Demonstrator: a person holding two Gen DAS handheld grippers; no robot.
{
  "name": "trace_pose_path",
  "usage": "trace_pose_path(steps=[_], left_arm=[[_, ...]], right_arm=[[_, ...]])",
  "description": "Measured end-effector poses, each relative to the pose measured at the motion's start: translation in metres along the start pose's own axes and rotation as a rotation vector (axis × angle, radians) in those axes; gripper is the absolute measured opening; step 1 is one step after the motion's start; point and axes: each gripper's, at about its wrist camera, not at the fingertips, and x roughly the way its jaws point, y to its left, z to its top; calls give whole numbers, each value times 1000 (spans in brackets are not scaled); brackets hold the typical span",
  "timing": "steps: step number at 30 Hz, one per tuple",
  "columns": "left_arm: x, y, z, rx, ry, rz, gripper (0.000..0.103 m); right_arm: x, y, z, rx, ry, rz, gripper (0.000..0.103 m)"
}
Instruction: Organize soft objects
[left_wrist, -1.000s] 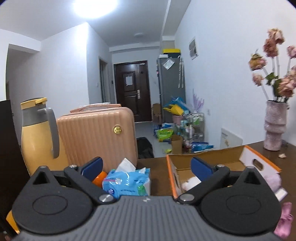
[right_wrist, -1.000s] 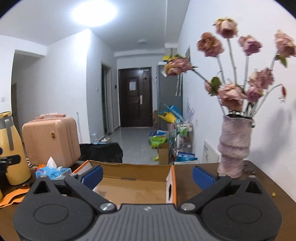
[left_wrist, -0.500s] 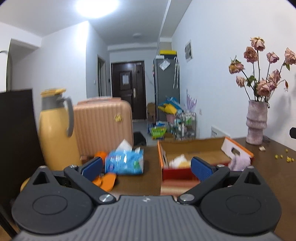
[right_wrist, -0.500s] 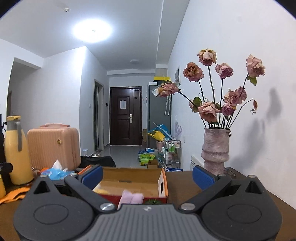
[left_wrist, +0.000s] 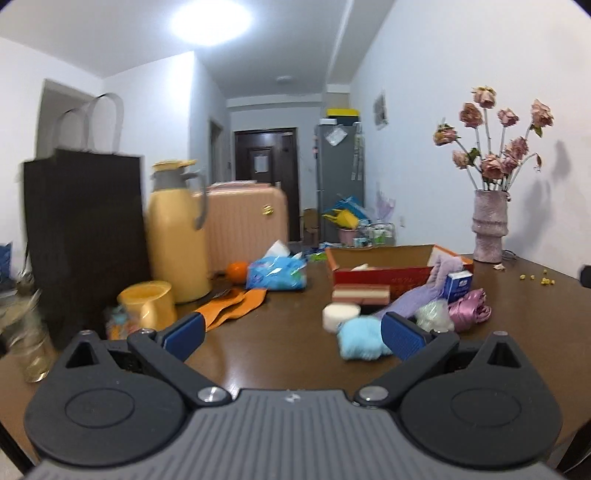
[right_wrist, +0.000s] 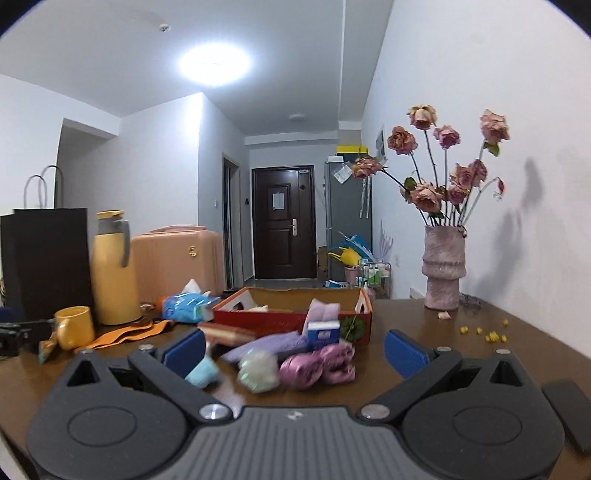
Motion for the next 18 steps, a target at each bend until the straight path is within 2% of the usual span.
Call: trace_pose_path(steps=[4,9,18], left_arm=[[-21,11,-23,-49,93,-4,103],[-31,10,-27,-23,79,3,103],[-30,7,-26,-21,79,1,103]], right_arm=[[-33,13,-29,4,19,-2,103],[-47,19,-45,38,32,8,103],[-47,18,-42,33,28,-19,103]])
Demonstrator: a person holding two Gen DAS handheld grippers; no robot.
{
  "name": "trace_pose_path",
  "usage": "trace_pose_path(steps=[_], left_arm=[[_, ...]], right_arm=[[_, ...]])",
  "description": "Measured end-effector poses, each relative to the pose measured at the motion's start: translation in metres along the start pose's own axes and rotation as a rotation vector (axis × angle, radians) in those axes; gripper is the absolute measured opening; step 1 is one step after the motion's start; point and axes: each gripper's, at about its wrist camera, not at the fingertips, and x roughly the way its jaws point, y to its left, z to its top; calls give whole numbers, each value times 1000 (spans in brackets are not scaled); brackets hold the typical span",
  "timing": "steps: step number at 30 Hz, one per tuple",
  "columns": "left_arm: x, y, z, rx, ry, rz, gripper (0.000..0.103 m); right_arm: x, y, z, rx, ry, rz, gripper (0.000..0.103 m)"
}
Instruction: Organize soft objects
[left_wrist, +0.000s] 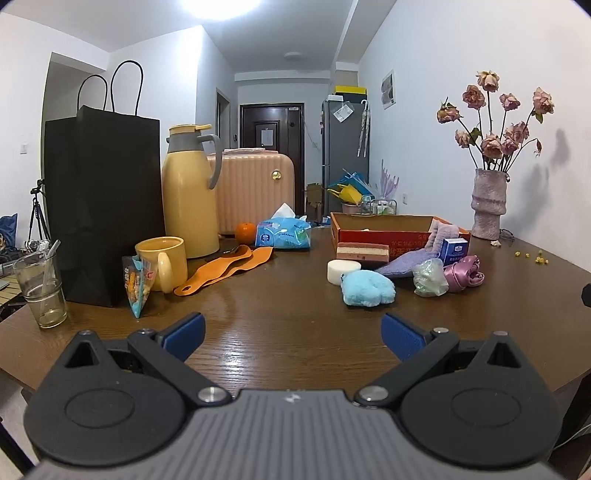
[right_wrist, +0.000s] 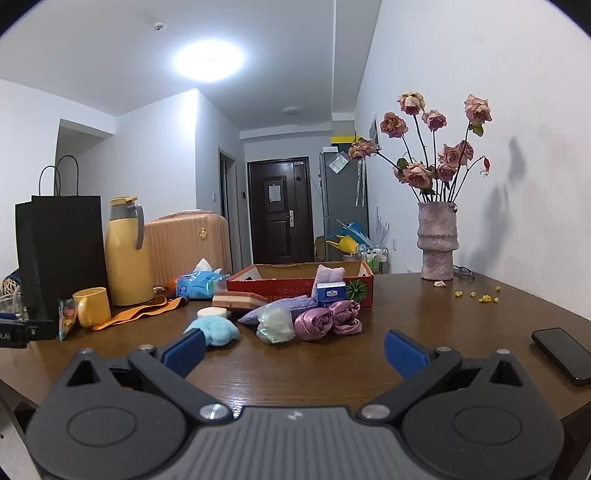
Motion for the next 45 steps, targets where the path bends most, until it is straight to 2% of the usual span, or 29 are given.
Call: trace_pose_path(steps=[5,9,14,20,23,25,27,29,32,34,35,37,41,43,45], left_arm=[[6,-5,-1,9,11,-21,103],[27,-14,-3,16,42,-44,103],[67,-24,1,22,103,-62,103],[116,-29,22,8,147,-71,103],[144,-27,35,-15,174,-93,103],[167,-25,43,-25,187,-99,103],[188,-23,50,-32,204,-114,96],[209,-22,54,-48,228,-131,82],[240,-20,56,-85,288,-183,71],[260,-18,54,-112,328,-227,64],[270,-18,53,-123,349,-239,57],[285,-18,49,-144,389,-266,51],[298,-15,45,-176,421,-338,35],[301,-12,44,-209,434,-373,32],[303,-10,40,-242,451,-389,31]], right_arm=[[7,-4,-1,13,11,-8,103],[21,-7,0,2,22,2,103],[60,-11,6,31,101,74,100],[116,-1,19,32,161,169,87],[152,6,27,61,208,227,71],[178,10,29,87,247,262,67],[206,16,29,120,287,284,65],[232,22,26,149,326,306,62],[269,34,21,179,373,336,61],[291,41,17,188,397,348,54],[300,44,16,196,412,349,52],[315,47,11,217,444,355,48],[335,48,1,276,492,371,42],[339,46,-4,299,507,371,30],[343,46,-8,328,519,379,25]])
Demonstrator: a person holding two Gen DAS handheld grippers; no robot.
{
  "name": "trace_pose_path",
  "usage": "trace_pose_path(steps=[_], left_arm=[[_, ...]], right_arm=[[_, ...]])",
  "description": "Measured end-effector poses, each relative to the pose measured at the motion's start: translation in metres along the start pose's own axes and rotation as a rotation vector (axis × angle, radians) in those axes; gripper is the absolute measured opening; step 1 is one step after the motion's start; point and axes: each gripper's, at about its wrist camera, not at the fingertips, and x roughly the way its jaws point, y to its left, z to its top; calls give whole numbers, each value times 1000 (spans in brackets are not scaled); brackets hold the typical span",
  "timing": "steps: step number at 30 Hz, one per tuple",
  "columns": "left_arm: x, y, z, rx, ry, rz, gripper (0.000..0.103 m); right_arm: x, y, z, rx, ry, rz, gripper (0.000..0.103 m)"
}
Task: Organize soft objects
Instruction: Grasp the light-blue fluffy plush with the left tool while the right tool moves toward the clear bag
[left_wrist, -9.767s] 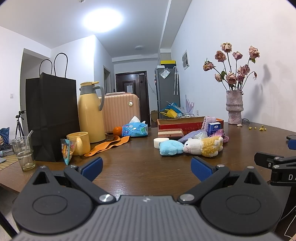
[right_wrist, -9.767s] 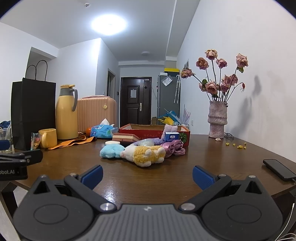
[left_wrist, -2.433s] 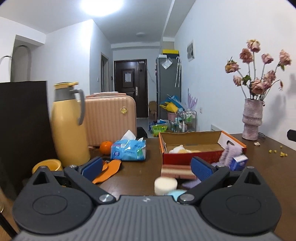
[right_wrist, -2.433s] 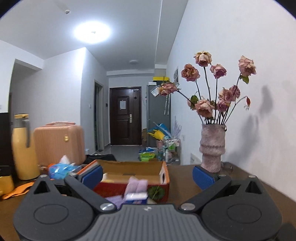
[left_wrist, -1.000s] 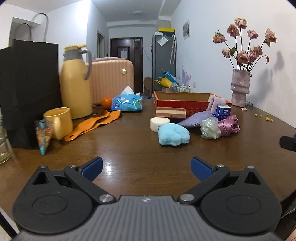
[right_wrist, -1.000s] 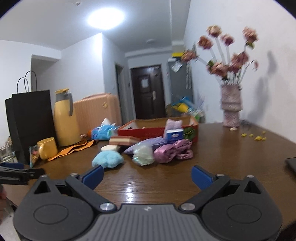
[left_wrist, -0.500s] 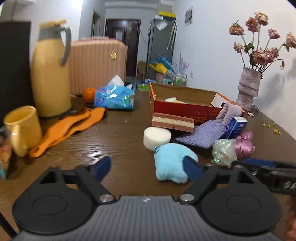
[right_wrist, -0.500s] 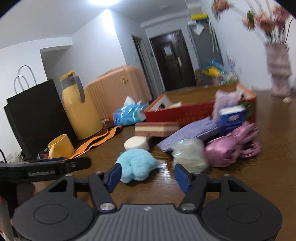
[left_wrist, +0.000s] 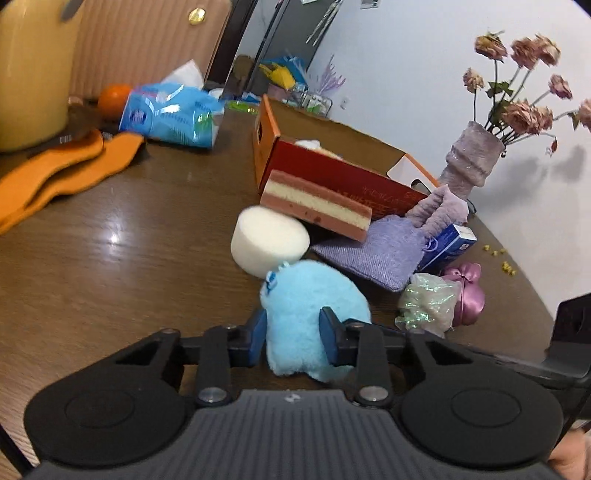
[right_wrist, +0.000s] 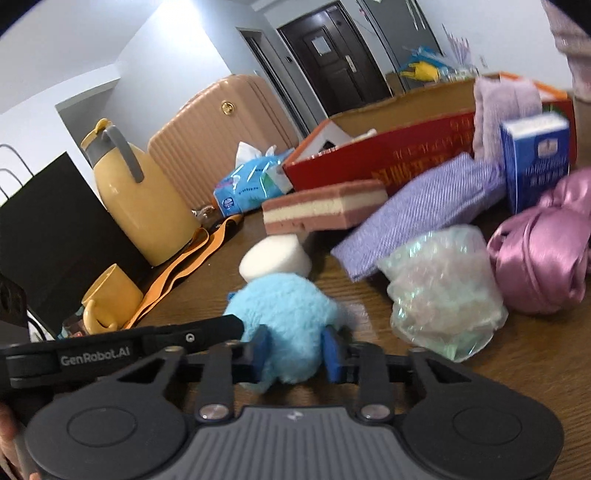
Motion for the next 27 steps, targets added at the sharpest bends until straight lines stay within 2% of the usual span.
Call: trace_pose_path(steps=[2,7,16,27], left_arm=[[-1,0,-2,-11,-3,-16,28],[-9,-9,-6,9,-10,3,25],[-41,-40,-21,64,-53,-8,25],[-47,-66,-70,106,20,-19,25]], right_arm=[[1,0,-1,-1,2,-1,24],[-5,4,-4,-18,-1,-9,23],[-52,13,-12,-71,-59,-15,23],[-102,5,-58,-69,-35,-58,22]])
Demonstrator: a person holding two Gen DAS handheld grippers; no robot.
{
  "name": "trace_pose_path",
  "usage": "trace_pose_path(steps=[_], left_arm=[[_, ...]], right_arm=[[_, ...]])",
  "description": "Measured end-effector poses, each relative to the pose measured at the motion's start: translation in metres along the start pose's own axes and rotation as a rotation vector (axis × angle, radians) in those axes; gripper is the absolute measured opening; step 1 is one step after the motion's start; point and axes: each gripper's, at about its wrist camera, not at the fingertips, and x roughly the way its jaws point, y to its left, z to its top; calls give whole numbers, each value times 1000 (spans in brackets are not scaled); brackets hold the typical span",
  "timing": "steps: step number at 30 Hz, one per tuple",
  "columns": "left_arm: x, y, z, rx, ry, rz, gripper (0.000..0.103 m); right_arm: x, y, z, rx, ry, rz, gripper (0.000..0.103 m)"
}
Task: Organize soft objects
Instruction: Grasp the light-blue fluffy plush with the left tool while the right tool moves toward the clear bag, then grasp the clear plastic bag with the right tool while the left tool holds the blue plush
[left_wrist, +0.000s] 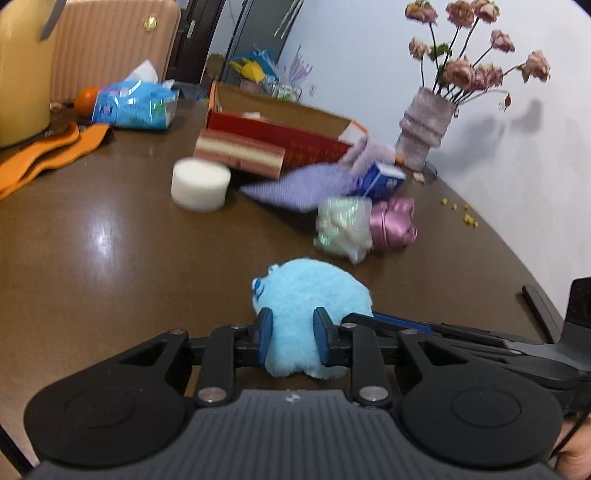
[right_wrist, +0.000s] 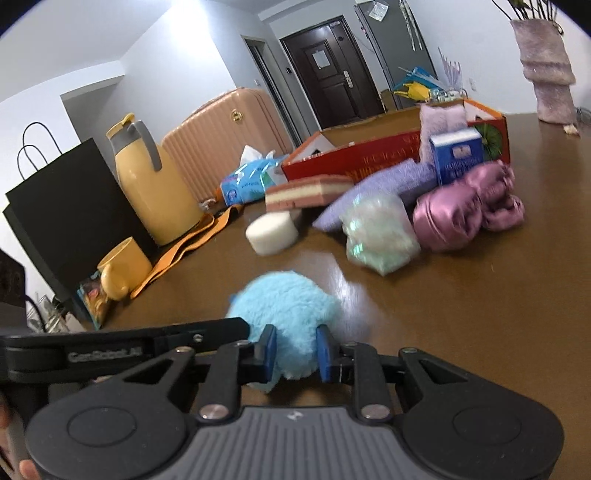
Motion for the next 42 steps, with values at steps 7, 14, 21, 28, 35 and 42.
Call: trace_pose_path(steps=[7,14,21,28,35,42], left_arm=[[-9,-9,-1,39,-47,51,53],[5,-33,0,128,-75,85,81],[28,-55,-6,278,-74,134,96],[40,-45,-5,291,-39,118,78],[37,-33,0,266,-53,111,74],[24,-34,4,254,-80,134,74]], right_arm=[[-20,0,-5,-52,-49,-51,29],[-35,-25,27,-96,-175,-164,61],[-3,-33,56,-208,-156,-171,62],[49,-23,70,-299,-81,-145,59],[69,-29,69,-279,-39,-142,40],[51,-22,67,-277,-62,-119,37]])
